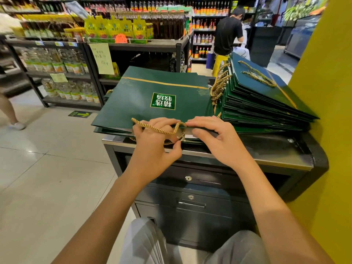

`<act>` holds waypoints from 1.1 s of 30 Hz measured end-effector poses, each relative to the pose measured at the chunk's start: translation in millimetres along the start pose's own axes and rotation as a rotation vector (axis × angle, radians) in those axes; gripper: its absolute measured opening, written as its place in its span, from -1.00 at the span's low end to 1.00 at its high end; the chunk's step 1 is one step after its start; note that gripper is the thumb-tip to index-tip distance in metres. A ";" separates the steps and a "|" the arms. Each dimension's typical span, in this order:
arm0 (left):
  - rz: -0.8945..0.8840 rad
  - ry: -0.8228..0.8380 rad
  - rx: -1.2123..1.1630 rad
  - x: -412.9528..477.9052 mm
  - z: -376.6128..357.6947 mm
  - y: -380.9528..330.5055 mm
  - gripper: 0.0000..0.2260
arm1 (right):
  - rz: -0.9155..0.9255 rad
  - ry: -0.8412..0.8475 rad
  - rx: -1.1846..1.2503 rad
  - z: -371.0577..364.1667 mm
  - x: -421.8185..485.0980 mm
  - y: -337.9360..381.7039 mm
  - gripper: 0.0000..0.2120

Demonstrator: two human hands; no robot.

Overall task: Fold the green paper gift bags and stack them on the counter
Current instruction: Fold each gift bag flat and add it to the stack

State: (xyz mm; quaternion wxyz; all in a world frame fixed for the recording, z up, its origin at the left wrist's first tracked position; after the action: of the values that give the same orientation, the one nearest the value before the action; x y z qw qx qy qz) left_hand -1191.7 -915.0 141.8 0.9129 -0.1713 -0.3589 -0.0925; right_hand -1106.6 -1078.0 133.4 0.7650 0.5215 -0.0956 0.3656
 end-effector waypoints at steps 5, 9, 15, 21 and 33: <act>0.008 0.144 -0.123 -9.2 6.0 5.4 -0.91 | 0.002 0.009 -0.015 0.0 -0.8 1.8 -0.77; 0.012 0.157 -0.187 -14.1 9.9 10.5 -0.92 | -0.031 0.017 -0.030 1.9 -0.2 2.6 -0.76; 0.114 -0.183 -0.219 -27.8 55.4 18.4 -0.80 | -0.051 0.006 -0.003 2.7 -3.1 5.1 -0.76; 0.596 -0.464 -0.109 -40.4 95.2 71.9 -0.78 | -0.040 -0.025 0.023 3.4 -4.9 8.6 -0.76; 1.065 -0.337 -1.143 -38.1 72.9 98.6 -0.84 | 0.061 0.210 -0.547 -36.3 19.6 71.3 -0.30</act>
State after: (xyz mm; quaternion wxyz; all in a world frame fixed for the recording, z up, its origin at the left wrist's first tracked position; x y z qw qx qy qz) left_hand -1236.0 -794.5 141.2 0.5386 -0.7728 -0.2590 0.2135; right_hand -1148.0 -1024.0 179.8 0.8716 0.2522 -0.1264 0.4010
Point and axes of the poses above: each hand's wrist, its own x-axis towards the middle knuckle, its own z-axis out of the back of the hand, y = z × x, the point moved 6 cm from there along x, towards the middle knuckle, and after that the axes turned 5 degrees about x, right-handed, at the moved point
